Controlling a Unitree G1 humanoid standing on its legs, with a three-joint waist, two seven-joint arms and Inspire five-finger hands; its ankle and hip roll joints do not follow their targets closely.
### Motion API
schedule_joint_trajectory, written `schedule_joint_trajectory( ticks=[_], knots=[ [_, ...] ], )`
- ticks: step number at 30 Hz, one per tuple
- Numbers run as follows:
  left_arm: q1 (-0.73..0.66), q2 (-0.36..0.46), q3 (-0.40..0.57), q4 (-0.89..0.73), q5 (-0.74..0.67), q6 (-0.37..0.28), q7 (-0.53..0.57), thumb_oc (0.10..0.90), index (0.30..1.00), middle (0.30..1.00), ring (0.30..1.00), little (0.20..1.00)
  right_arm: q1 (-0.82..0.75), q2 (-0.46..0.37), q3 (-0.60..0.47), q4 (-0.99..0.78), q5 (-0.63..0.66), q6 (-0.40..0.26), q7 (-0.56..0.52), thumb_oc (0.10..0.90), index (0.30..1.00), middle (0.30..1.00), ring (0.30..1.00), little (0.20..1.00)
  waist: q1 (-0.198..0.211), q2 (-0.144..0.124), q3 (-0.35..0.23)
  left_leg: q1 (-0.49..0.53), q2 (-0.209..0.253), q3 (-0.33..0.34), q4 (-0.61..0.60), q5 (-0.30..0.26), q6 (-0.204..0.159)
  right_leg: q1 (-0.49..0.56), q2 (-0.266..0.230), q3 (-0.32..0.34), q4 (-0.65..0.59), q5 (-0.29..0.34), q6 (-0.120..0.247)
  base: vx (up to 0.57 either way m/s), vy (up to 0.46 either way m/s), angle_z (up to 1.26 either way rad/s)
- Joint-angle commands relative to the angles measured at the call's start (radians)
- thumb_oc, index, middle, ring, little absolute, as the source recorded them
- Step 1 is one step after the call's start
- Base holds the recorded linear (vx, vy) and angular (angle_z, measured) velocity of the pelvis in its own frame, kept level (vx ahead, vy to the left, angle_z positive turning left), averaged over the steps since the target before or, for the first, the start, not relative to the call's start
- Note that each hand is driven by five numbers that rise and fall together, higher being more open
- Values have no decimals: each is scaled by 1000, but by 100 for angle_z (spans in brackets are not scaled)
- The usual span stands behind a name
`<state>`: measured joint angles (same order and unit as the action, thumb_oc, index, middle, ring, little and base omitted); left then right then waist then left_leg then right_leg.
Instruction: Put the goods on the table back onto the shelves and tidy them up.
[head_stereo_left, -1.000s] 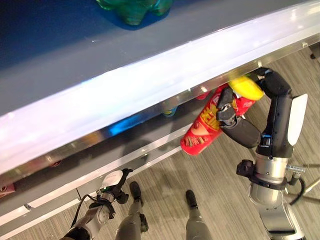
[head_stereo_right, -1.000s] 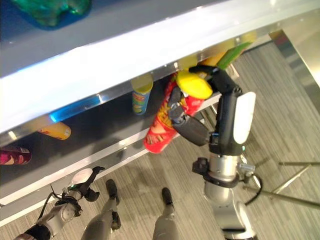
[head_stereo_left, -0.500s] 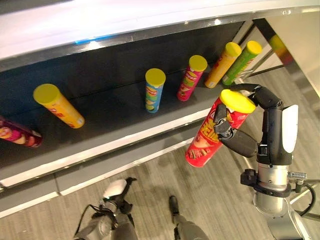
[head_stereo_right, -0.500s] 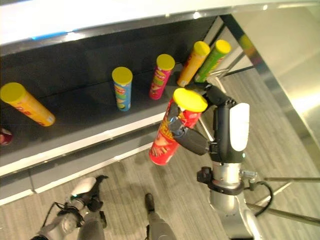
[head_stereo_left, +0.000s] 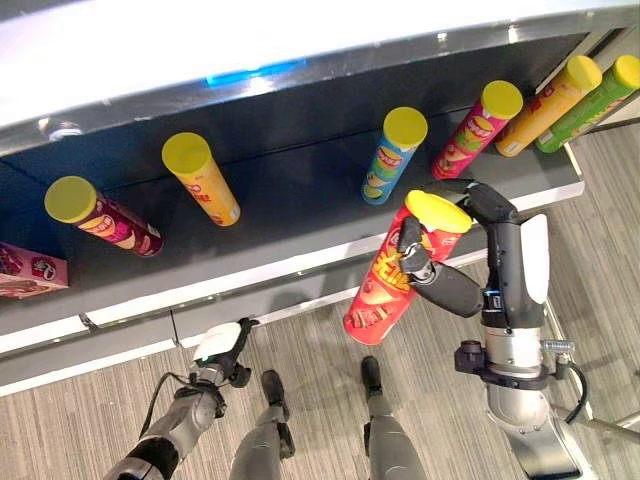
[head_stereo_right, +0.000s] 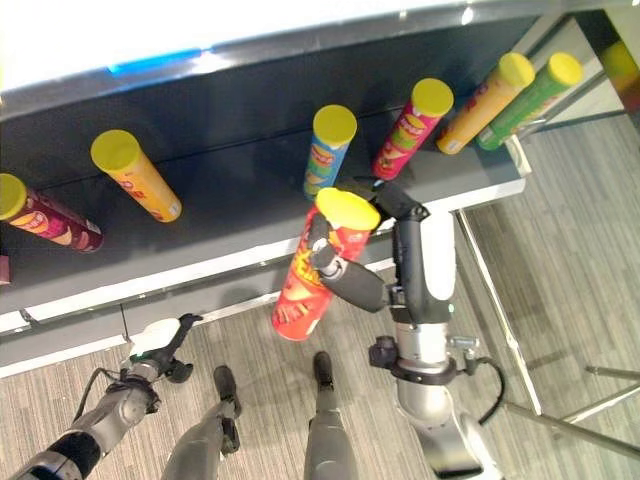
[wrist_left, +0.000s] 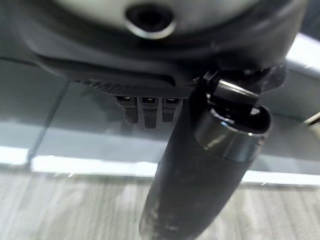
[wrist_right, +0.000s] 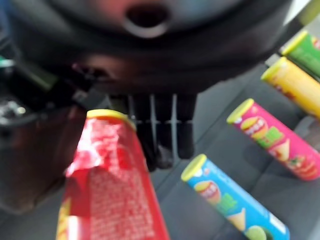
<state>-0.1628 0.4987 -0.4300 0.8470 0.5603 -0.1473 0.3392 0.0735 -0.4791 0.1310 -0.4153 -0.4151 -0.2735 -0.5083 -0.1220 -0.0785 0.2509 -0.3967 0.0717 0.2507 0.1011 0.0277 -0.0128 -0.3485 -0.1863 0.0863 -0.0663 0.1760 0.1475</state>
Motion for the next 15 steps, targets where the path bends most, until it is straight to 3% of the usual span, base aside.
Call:
schedule_joint_trajectory(
  ticks=[1,7,15],
  knots=[
    [17,9,15,-41,8,-29,52,800,900,900,900,900,-89,22,-37,-57,18,-78,-72,400,300,300,300,300,23,20,-55,89,70,20,-3,-140,-69,-3,46,3,-9,-9,66,34,-19,-15],
    [41,0,38,-33,-13,-29,67,800,900,900,900,900,-124,29,28,-6,8,-73,-66,400,300,300,300,300,57,3,-56,80,79,16,7,-146,-70,-15,54,-15,-20,-4,67,47,-19,-7],
    [53,-16,52,-7,-40,-27,93,800,900,900,900,900,-288,43,166,124,-53,-45,-84,400,300,300,300,300,108,12,-24,20,64,-14,42,-149,-70,-47,49,-52,-21,1,61,22,-8,2]
  ],
)
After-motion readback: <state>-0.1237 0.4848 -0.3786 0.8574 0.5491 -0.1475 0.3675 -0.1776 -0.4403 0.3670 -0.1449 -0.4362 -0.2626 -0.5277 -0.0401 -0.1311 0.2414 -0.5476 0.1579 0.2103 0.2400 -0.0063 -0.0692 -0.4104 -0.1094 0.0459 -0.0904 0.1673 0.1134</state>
